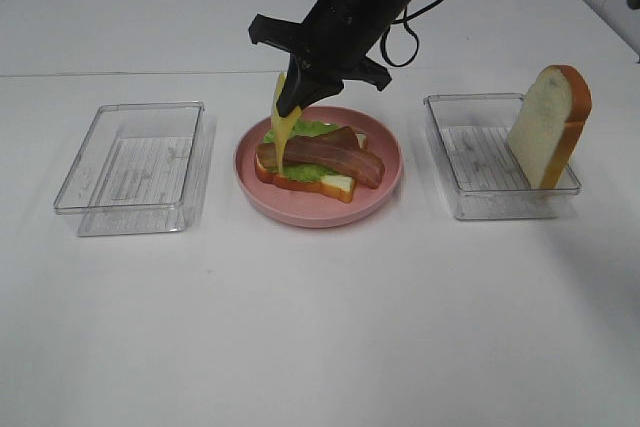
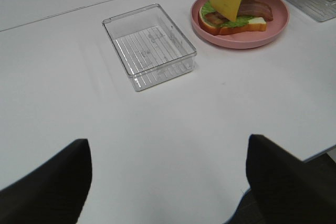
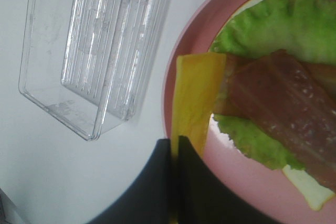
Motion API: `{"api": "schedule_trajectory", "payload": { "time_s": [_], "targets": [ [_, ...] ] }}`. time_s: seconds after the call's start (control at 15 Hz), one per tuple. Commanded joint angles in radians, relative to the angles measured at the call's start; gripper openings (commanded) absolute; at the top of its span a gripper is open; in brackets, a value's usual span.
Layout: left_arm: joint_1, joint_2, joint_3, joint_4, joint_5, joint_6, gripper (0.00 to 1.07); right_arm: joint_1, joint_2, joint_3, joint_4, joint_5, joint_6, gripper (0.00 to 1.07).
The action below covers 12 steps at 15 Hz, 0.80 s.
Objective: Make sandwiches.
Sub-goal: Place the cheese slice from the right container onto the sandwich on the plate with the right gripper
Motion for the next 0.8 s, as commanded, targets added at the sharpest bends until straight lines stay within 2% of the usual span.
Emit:
{"api": "schedule_trajectory", "payload": {
  "time_s": [0.07,0.2,0.4,0.8],
  "targets": [
    [-0.002,-0.022,0.004,-0.006,-0.007,-0.005,0.77,-0.033,0.012,-0.004,-0.007,-0.006,0.018,0.00],
    [-0.002,-0.022,0.004,-0.006,-0.007,-0.005,0.77,-0.053,0.015,-0.005,-0.010,0.006,0.033,0.00],
    [-0.002,-0.022,0.004,-0.006,-0.007,-0.005,0.77,-0.049,0.007,-0.005,0.193,0.026,-0.098,0.00],
    [-0.002,-0.022,0.004,-0.006,-0.007,-0.005,0.77,-0.042,0.057,-0.005,0.203,-0.005,-0.100,0.00]
  ]
}}
